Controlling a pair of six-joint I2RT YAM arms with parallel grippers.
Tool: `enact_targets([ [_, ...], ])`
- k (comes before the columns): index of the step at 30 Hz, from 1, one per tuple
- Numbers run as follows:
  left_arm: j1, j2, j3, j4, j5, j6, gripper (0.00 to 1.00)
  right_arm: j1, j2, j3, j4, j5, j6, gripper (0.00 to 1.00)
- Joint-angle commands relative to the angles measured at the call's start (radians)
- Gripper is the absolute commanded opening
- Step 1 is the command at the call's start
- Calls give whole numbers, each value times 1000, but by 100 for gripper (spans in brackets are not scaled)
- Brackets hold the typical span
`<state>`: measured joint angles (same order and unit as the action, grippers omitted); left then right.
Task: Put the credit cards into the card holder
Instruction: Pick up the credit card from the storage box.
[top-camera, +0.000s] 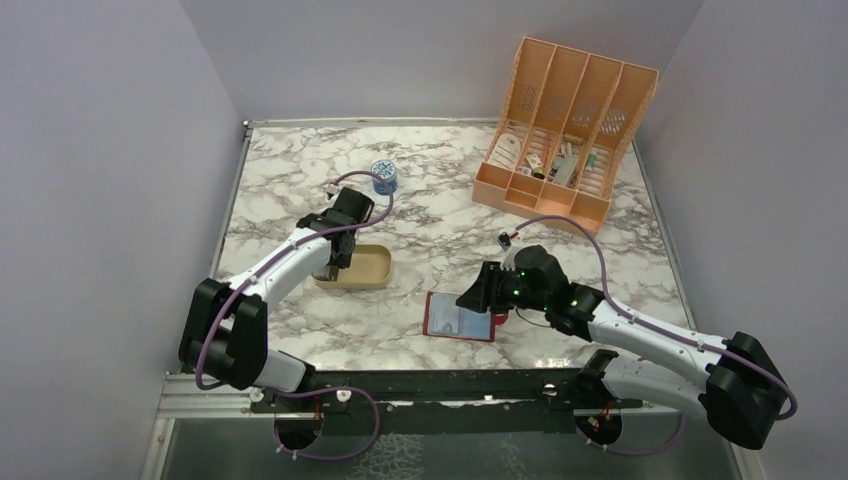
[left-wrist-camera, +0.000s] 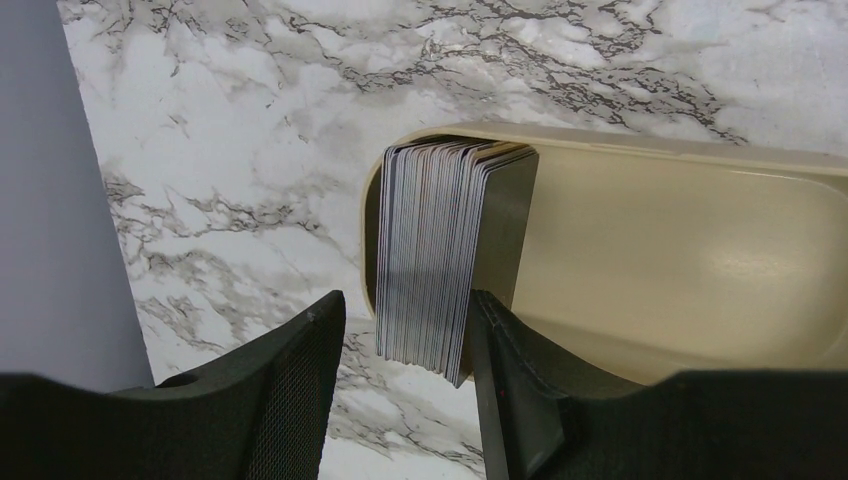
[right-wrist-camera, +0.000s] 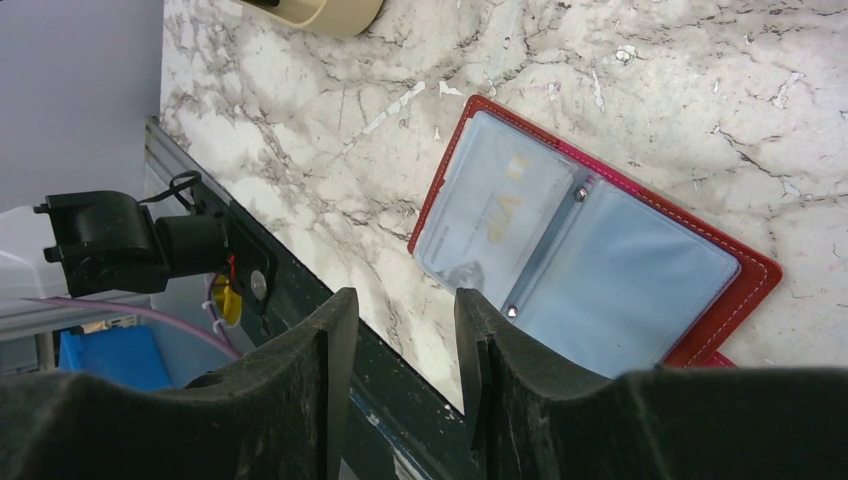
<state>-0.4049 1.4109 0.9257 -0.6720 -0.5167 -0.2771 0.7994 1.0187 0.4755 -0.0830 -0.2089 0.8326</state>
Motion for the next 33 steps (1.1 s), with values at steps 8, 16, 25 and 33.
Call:
enact_targets([
  [8, 6, 80, 54, -18, -50, 40, 50, 6, -9, 6, 3, 40, -7, 41],
  [16, 8, 94, 70, -19, -44, 45, 49, 6, -1, 6, 11, 37, -6, 41],
  [25, 8, 100, 77, -24, -74, 50, 38, 6, -10, 6, 8, 40, -10, 41],
  [33, 7, 78, 85, -31, -37, 42, 24, 6, -13, 3, 5, 46, -8, 41],
])
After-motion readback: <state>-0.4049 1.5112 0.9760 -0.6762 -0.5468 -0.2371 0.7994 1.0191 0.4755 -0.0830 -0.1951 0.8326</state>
